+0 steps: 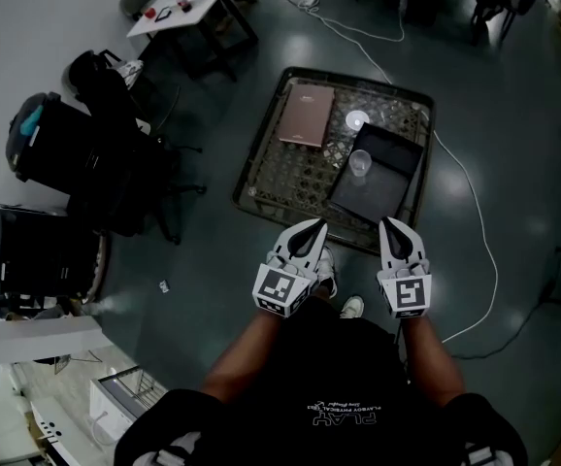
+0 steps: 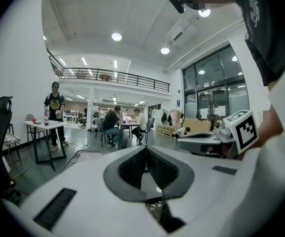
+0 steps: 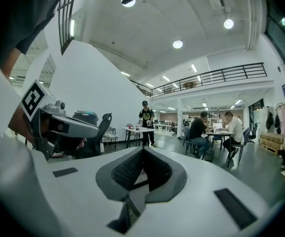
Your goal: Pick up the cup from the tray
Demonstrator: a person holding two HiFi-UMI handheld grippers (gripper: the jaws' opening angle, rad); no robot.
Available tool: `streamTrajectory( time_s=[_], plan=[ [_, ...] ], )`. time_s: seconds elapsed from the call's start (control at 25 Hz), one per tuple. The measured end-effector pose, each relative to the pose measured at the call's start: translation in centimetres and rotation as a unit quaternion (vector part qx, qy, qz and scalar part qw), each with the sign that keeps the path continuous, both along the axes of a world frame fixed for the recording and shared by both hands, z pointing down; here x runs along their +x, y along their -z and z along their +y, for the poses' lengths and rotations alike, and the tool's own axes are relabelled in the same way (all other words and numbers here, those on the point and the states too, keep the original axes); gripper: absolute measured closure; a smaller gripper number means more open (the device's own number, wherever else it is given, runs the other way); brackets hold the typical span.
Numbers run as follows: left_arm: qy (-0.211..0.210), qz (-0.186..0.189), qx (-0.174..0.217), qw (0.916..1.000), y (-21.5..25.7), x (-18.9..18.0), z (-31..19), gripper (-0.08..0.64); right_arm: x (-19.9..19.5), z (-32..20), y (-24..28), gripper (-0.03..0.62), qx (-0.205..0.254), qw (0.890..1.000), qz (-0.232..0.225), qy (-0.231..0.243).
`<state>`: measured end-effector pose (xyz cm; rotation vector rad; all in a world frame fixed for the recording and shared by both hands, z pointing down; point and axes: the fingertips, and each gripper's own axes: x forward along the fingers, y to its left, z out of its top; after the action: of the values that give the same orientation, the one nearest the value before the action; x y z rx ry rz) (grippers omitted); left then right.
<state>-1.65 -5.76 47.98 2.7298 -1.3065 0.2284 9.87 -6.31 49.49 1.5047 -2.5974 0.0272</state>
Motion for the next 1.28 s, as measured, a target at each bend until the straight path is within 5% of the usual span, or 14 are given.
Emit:
streamTrajectory(
  time_s=[0.84,1.28],
  plan=[
    [-0.022,0.02,-0.025,0.9993,-2.9,-2.3,-10.2,0.549,-4.8,-10.4,-1.5,0.583,-0.039,0.999,0.012,0.006],
    [-0.048,0.026,-0.049,0.9973,-4.2,-5.5,-14.5,0.549,-6.3,-13.6,-2.8,0.583,-0.073,0.996,0.026,-0.035]
  ],
)
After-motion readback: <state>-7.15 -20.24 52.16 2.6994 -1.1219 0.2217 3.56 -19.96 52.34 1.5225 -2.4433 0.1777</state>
